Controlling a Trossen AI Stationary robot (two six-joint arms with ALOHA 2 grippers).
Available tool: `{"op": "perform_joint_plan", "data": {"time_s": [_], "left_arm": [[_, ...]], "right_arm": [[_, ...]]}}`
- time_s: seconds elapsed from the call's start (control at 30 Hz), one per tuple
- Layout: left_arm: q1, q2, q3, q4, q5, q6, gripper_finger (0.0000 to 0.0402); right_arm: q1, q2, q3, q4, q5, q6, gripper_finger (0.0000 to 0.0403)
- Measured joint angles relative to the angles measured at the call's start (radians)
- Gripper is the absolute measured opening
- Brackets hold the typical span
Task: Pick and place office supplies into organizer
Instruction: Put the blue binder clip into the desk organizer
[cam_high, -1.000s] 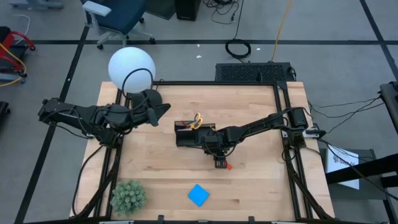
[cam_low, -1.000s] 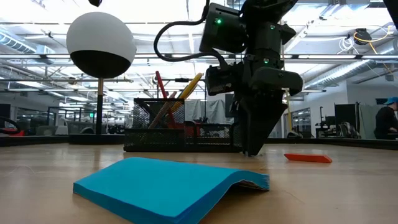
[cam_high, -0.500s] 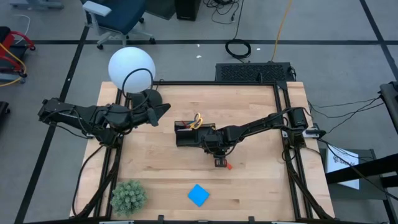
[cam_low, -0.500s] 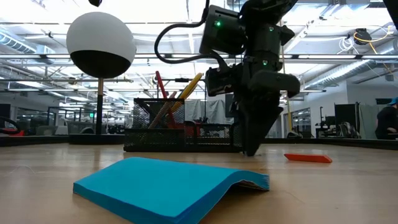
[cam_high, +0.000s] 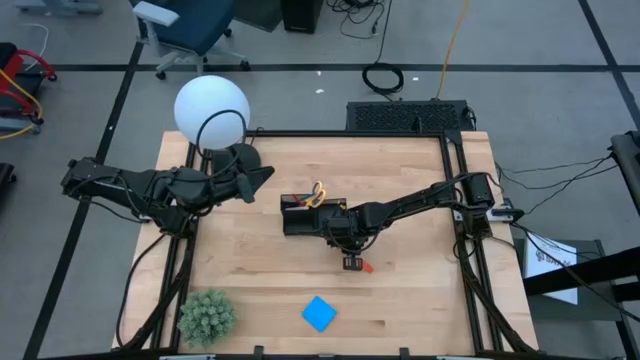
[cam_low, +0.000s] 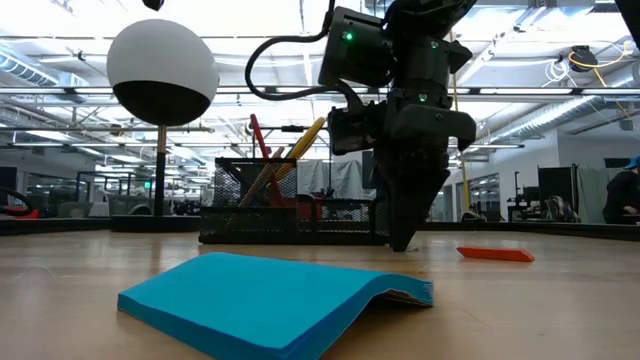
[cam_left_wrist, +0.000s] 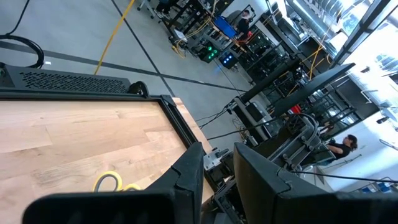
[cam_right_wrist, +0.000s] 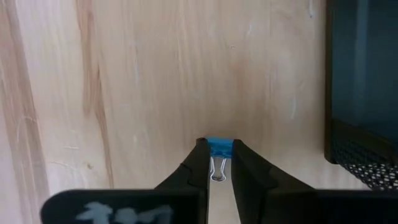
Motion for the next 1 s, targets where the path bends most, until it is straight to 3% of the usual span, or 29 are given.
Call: {"op": "perform_joint_plan", "data": {"time_s": [1.0], "left_arm": [[0.000,0.000,0.000,0.001,0.000,0.000,0.0081]], "right_arm": [[-0.007,-0.084,-0.003,-0.022,-0.046,0.025,0.0004]]}}
